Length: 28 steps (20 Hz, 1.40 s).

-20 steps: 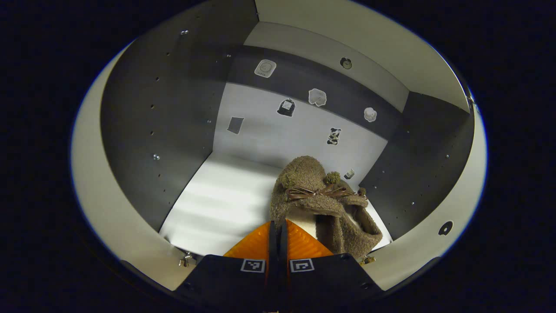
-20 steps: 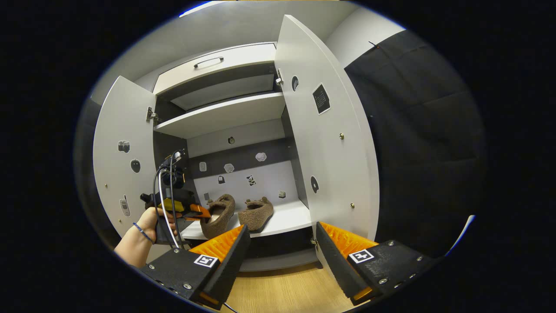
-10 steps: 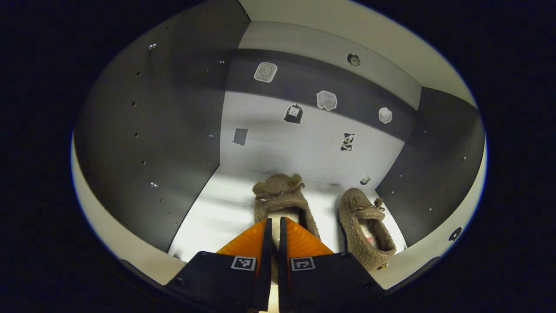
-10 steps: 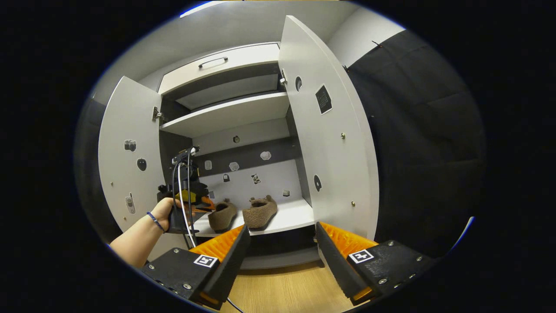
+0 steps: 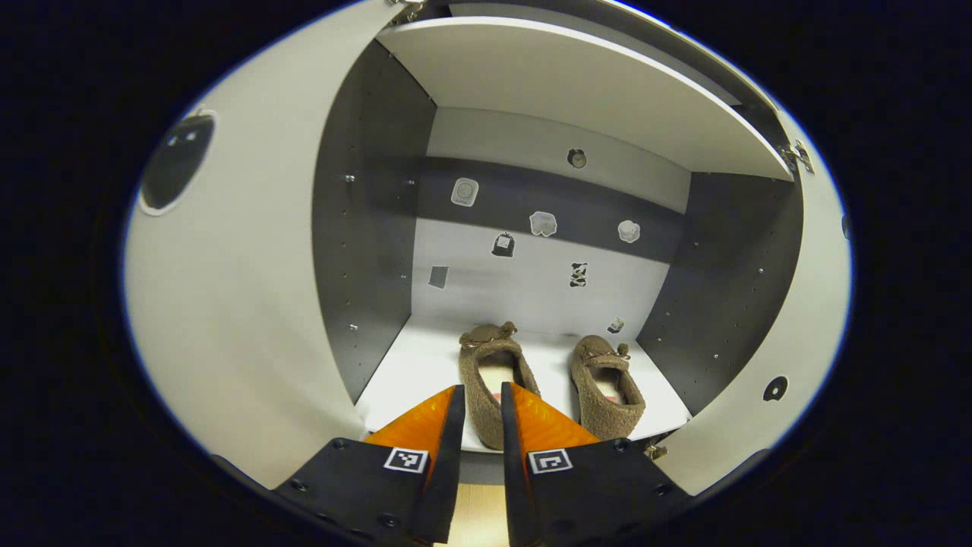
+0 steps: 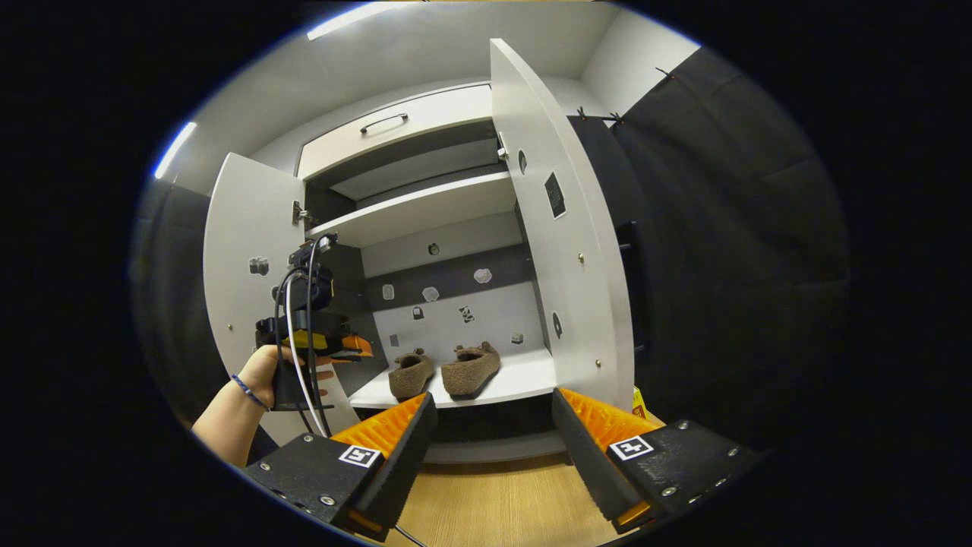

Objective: Grab one shoe with the right hand and put it into the shoe cabinet, grab the other shoe with the left hand and put it into the shoe cabinet; then close the right door with the right hand and the left door with the left hand.

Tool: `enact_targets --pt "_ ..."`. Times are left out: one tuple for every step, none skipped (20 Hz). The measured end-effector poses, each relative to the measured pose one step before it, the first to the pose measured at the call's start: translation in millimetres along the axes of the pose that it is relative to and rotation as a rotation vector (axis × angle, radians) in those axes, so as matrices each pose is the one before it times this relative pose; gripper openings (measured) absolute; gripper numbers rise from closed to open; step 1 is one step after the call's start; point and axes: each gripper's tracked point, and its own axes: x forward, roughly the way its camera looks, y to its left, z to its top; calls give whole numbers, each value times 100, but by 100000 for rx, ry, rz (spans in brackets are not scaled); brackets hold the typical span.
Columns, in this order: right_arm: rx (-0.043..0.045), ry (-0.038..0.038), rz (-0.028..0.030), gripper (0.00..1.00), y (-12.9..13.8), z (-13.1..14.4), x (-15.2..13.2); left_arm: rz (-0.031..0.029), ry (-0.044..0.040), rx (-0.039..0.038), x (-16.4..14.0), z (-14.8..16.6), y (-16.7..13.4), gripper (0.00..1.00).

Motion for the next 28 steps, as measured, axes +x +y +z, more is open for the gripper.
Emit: enact_targets --pt "35 6 633 94 -262 178 -373 702 -1320 591 -1272 3 26 41" --pt "-149 -172 516 94 -371 204 -522 114 -1006 333 -1444 -62 -28 34" --pt "-356 -88 188 94 -416 106 -416 -533 -855 -337 -1199 -151 -316 37" --pt "-442 10 -89 94 -590 94 -430 -35 -1126 58 -1253 -72 -103 48" --pt "-475 96 -114 94 -681 84 -361 -85 -1521 154 -1273 30 -57 55" --pt "-515 62 -531 93 -848 44 -314 81 -1752 347 -1244 -39 -111 49" --pt "-427 234 -942 94 -1027 -38 -186 -663 -3342 -169 -1358 404 -202 49" --pt "-115 618 -1040 94 -1032 -124 -169 -1197 -3087 -382 -1243 386 -374 48" --pt "176 489 -988 93 -969 -83 -58 -605 -2055 40 -1215 172 -117 48" --pt "188 195 -1017 94 -991 -28 -95 183 -1509 440 -1182 40 17 48" --pt "-274 43 -1114 94 -1024 -83 74 1669 -2080 1095 -1171 304 383 48" --pt "-809 143 -1525 94 -1182 -162 8 2823 -2265 1862 -1223 383 766 48" --pt "-1023 104 -1652 94 -1223 -173 61 1683 -2007 1529 -1090 391 563 55" --pt "-758 124 -1330 94 -1067 -143 282 480 -1929 1744 -1133 167 231 99" --pt "-325 505 -963 94 -1017 -282 48 -67 -1276 1082 -830 216 115 94" --pt "242 533 -898 94 -957 -228 285 240 -1357 1093 -857 19 258 94" --pt "528 488 -697 94 -780 -402 273 496 -986 514 -742 -77 300 94" --pt "425 671 -703 94 -674 -284 539 812 -452 102 -566 -275 397 99" --pt "123 576 -319 94 -541 -355 533 968 -579 53 -581 -292 635 99" --pt "-464 763 -279 94 -408 -305 415 1358 -746 -12 -564 -330 792 97" --pt "-897 882 -385 94 -519 -391 520 1077 -599 146 -348 -312 714 94" --pt "-1041 815 -100 94 -314 -474 523 599 -993 -111 -397 -215 444 94" --pt "-1158 762 -53 94 -259 -532 471 642 -1142 -628 -388 -150 618 97" --pt "-1037 954 -154 94 -54 -451 514 1269 -367 -566 -263 -300 839 95" --pt "-998 692 45 94 97 -292 489 1347 253 -209 -280 -370 806 95" --pt "-778 520 392 94 158 -199 416 1230 -158 -88 -235 -370 844 99" --pt "-73 103 261 94 165 -117 442 916 324 50 43 -415 645 94" --pt "251 -412 745 94 266 -26 189 390 1407 338 -247 -344 739 96"
